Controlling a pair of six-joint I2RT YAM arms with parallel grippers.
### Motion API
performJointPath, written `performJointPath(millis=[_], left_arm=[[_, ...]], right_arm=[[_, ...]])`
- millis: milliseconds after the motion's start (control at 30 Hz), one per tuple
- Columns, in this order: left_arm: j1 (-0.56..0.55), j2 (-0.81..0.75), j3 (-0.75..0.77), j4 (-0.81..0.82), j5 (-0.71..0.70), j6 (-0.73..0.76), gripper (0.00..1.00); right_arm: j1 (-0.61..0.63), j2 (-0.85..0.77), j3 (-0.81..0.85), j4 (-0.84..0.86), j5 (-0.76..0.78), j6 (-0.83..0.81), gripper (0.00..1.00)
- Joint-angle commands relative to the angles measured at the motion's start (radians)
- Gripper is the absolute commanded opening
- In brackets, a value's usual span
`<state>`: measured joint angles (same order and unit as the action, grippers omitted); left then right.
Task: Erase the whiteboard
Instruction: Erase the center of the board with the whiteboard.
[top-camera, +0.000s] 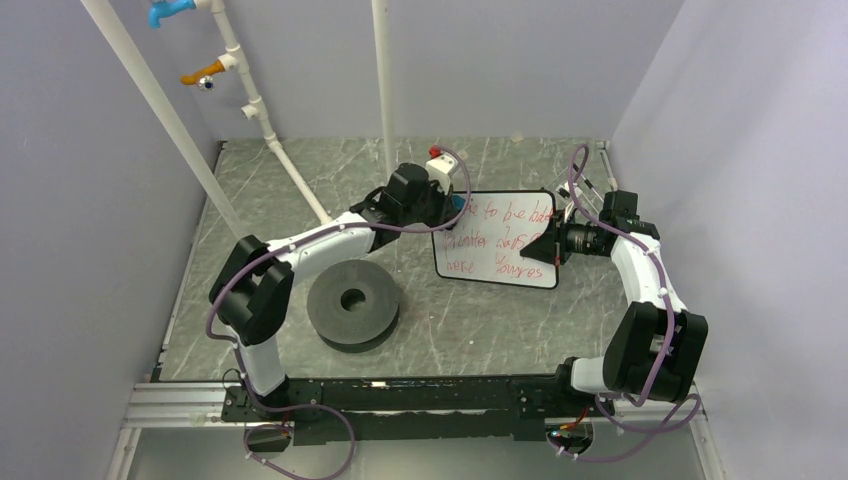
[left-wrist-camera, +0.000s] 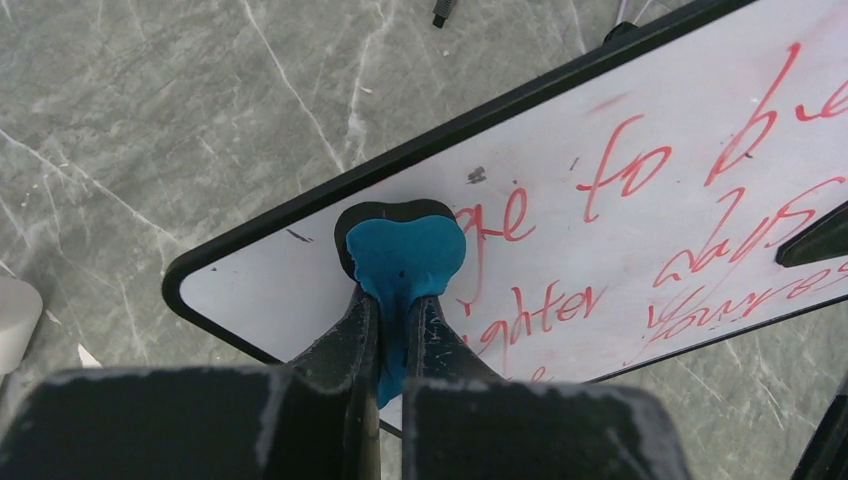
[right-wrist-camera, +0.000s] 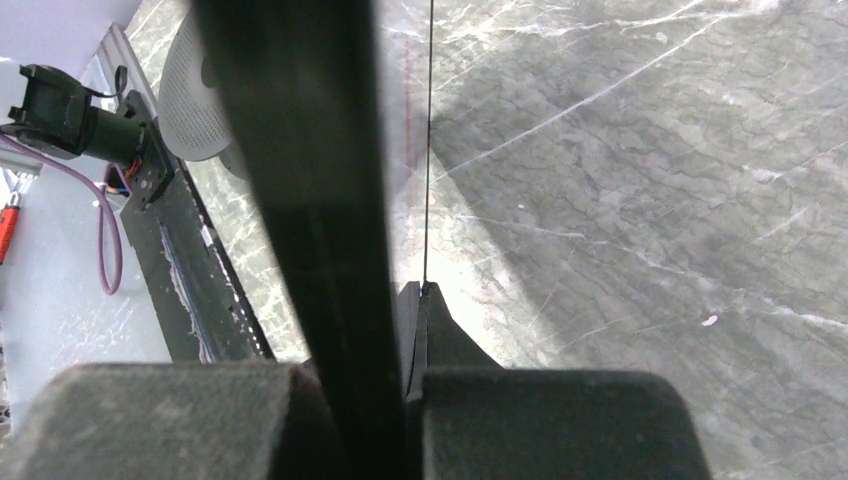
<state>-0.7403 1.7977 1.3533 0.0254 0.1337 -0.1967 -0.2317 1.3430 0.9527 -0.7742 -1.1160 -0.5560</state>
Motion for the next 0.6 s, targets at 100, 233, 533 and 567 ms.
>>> performJointPath(millis=[100, 233, 533, 567], left_arm=[[-0.054, 0.011, -0.064, 0.076, 0.016, 0.019, 0.0], [-0.066, 0.019, -0.008, -0.037, -0.191, 0.061, 0.0], [-0.078, -0.037, -0.016, -0.044, -0.169, 0.154, 0.0], [-0.083, -0.037, -0.029, -0.035, -0.147, 0.158, 0.0]], right_arm=[[0.048, 0.004, 0.018, -0.086, -0.065, -0.104, 0.0], [0.048, 0.002, 0.018, -0.088, -0.065, -0.105, 0.0], [0.049, 0.003, 0.018, -0.09, -0.065, -0.107, 0.0], [0.05, 0.003, 0.019, -0.09, -0.064, -0.107, 0.0]])
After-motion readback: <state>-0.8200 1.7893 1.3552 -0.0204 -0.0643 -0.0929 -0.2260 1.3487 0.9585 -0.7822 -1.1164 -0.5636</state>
